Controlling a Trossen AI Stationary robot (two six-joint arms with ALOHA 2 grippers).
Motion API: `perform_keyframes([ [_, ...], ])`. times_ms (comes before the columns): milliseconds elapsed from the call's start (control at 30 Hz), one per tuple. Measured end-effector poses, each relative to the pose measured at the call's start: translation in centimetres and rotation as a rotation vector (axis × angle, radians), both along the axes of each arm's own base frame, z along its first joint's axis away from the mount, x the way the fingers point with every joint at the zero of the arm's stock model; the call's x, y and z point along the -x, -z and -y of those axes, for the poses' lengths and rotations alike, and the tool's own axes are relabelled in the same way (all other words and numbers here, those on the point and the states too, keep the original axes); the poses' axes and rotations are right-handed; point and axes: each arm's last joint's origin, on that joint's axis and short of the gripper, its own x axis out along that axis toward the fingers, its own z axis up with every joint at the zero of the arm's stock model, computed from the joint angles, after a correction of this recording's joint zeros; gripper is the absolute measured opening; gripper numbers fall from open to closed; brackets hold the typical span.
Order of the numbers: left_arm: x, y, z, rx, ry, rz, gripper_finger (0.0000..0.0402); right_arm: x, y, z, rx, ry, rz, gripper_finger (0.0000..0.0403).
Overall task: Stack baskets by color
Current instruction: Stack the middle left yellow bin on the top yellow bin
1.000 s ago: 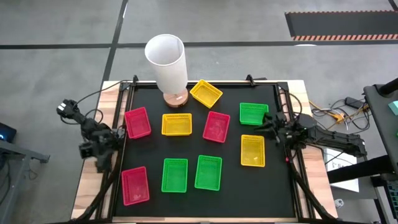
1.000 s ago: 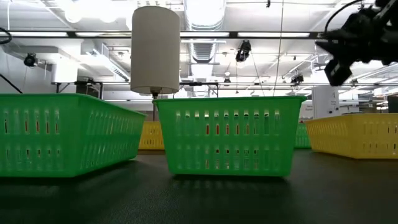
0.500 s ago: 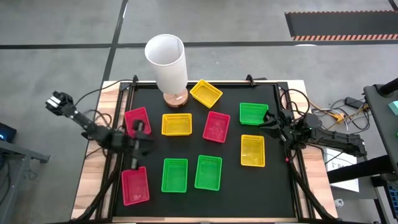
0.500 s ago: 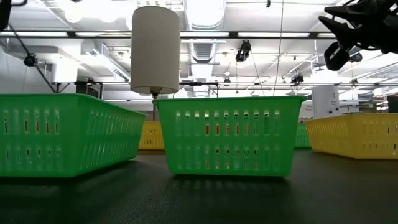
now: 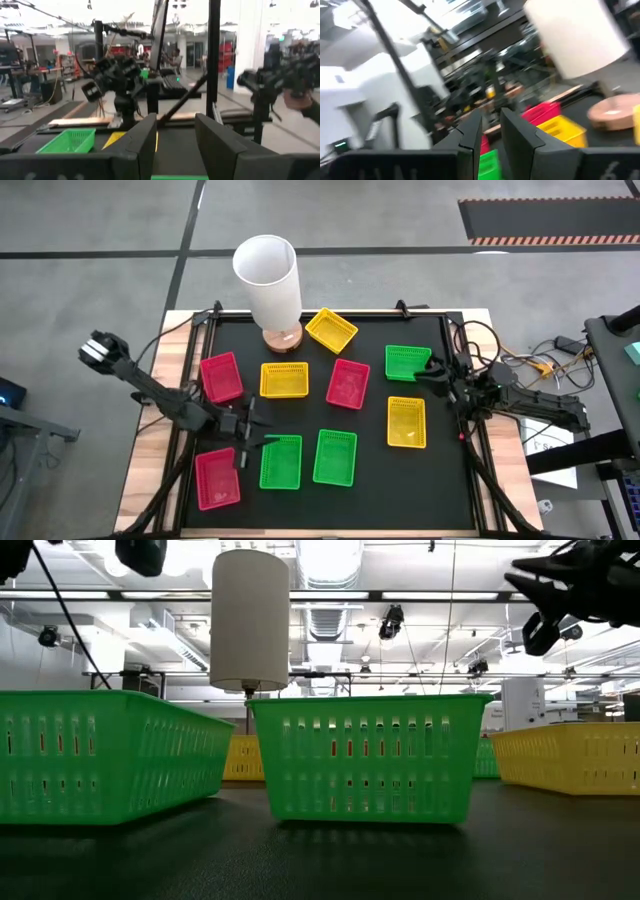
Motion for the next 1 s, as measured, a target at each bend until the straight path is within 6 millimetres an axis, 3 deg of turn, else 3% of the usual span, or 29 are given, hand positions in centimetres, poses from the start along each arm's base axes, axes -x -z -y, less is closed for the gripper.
perform_keyframes([
  [333, -1.2, 2.2, 1.0, -0.061, 0.06, -0.074, 0.012, -0.8, -0.1, 0.2, 0.158, 0.089, 0.002, 0.0063],
  [567, -1.8, 2.0, 1.2, -0.001, 0.028, 0.036, 0.012, -1.8, -0.9, 0.1, 0.24, 0.099, 0.087, 0.0063],
  [1000, -1.8, 0.8, -1.3, -0.05, -0.329, 0.053, 0.012, -4.8, 0.1, 0.7, 0.262, 0.105, 0.059, 0.0063],
])
